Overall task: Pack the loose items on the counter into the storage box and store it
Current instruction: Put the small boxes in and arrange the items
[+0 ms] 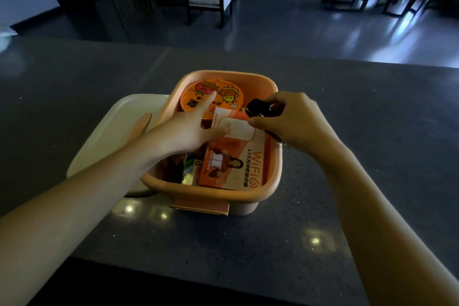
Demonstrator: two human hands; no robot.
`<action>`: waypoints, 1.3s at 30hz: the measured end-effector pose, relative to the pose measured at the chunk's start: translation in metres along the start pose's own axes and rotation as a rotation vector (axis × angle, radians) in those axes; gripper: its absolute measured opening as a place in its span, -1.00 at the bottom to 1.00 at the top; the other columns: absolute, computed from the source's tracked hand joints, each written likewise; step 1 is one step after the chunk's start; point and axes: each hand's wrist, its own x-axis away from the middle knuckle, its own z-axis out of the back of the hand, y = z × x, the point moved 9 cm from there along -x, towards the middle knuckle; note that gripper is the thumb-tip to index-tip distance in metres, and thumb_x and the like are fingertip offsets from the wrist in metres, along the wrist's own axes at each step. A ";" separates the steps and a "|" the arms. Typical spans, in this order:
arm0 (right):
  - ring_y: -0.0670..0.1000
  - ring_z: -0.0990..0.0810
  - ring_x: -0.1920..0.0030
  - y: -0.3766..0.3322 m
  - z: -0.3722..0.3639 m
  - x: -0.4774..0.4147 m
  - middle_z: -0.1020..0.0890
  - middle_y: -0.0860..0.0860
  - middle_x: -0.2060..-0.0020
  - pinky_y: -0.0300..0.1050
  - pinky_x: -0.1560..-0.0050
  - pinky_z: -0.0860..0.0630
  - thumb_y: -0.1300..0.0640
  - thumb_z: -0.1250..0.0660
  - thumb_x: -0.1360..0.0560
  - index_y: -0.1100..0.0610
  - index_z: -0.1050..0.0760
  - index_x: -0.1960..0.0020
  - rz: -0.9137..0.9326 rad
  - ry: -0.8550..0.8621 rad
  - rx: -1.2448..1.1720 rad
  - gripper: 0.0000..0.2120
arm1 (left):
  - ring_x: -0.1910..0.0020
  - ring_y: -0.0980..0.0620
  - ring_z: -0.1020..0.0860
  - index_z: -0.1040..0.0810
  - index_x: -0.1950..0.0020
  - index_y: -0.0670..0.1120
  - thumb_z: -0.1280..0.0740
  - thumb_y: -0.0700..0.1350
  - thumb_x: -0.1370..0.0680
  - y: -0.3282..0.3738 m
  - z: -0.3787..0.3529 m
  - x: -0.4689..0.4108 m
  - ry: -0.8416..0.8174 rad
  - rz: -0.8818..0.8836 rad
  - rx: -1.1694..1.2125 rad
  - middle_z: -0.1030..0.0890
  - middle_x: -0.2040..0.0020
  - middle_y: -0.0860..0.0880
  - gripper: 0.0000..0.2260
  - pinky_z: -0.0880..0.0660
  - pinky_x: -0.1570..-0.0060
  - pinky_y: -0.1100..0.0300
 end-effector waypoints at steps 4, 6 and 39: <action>-0.25 -0.51 0.33 -0.003 0.000 0.002 -0.54 -0.15 0.21 -0.47 0.51 -0.41 -0.05 -0.45 -0.36 0.01 -0.51 -0.15 0.003 -0.010 -0.002 -0.61 | 0.07 0.16 -0.59 -0.44 -0.22 0.24 -0.20 0.22 -0.48 0.002 -0.014 0.011 -0.153 -0.053 0.261 -0.61 -0.03 0.14 -0.68 -0.55 0.16 0.24; -0.22 -0.53 0.32 -0.003 -0.001 0.002 -0.51 -0.19 0.25 -0.43 0.50 -0.43 -0.05 -0.44 -0.36 0.00 -0.51 -0.15 -0.007 -0.026 -0.005 -0.61 | 0.01 0.12 -0.59 -0.56 -0.13 0.13 -0.15 0.32 -0.40 0.002 -0.022 0.016 -0.200 -0.039 0.290 -0.64 -0.02 0.10 -0.55 -0.52 0.00 0.14; -0.07 -0.54 0.12 -0.076 -0.065 0.017 -0.58 -0.02 0.02 -0.30 0.25 -0.37 -0.08 -0.27 -0.50 0.09 -0.52 -0.11 -0.097 0.389 0.241 -0.70 | -0.15 0.16 -0.48 -0.21 -0.43 -0.05 -0.09 0.30 -0.46 -0.089 0.035 0.005 0.020 -0.286 0.274 -0.50 -0.28 -0.03 -0.35 -0.35 -0.16 0.26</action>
